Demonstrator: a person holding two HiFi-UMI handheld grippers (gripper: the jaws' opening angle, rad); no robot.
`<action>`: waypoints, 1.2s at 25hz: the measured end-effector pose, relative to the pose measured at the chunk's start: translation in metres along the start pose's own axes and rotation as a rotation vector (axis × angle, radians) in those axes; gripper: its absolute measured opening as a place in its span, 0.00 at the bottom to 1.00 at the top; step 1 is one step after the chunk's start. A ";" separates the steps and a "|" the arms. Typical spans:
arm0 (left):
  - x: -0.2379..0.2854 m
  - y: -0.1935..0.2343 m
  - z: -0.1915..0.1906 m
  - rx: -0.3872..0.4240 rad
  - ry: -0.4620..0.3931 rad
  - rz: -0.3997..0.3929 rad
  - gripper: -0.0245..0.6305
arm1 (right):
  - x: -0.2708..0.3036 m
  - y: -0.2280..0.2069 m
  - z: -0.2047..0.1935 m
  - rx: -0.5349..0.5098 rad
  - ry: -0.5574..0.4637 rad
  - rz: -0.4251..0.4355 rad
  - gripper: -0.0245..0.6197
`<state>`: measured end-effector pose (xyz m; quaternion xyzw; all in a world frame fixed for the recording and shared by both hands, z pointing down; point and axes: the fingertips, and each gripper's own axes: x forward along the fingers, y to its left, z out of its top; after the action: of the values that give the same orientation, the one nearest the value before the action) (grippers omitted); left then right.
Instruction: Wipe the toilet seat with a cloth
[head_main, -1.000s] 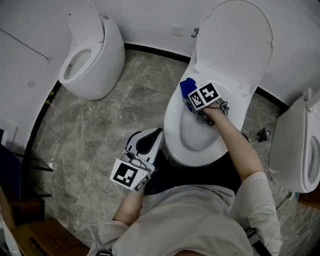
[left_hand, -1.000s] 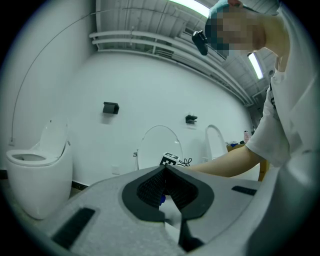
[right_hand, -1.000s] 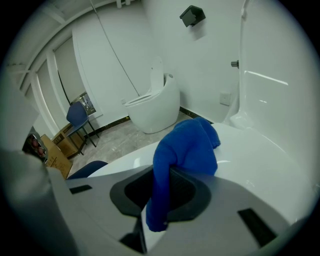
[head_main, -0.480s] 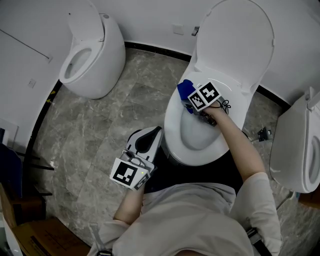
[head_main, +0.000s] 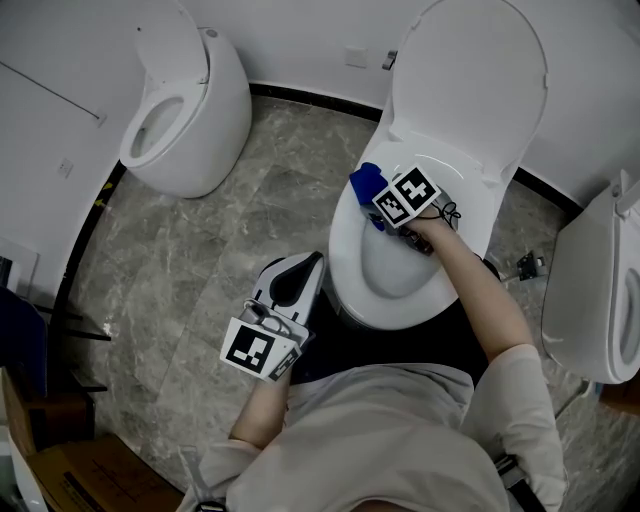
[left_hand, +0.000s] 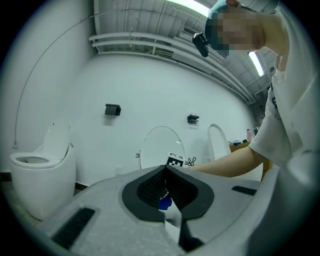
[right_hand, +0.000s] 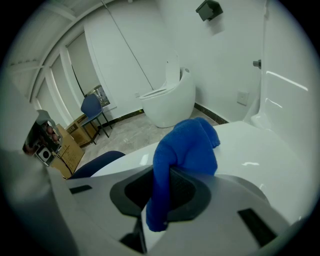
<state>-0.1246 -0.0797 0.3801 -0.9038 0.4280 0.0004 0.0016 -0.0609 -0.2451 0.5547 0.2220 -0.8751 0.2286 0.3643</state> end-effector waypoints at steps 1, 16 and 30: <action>0.000 0.000 0.000 0.001 0.000 0.001 0.05 | 0.000 0.001 -0.001 -0.004 0.002 0.000 0.12; -0.002 0.002 -0.005 -0.007 0.015 0.016 0.05 | -0.001 0.029 -0.013 -0.023 0.000 0.039 0.12; 0.000 0.001 -0.010 -0.007 0.035 0.040 0.05 | -0.004 0.059 -0.024 -0.091 0.032 0.067 0.12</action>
<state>-0.1258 -0.0801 0.3897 -0.8950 0.4458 -0.0139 -0.0088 -0.0782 -0.1837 0.5530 0.1720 -0.8856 0.2041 0.3802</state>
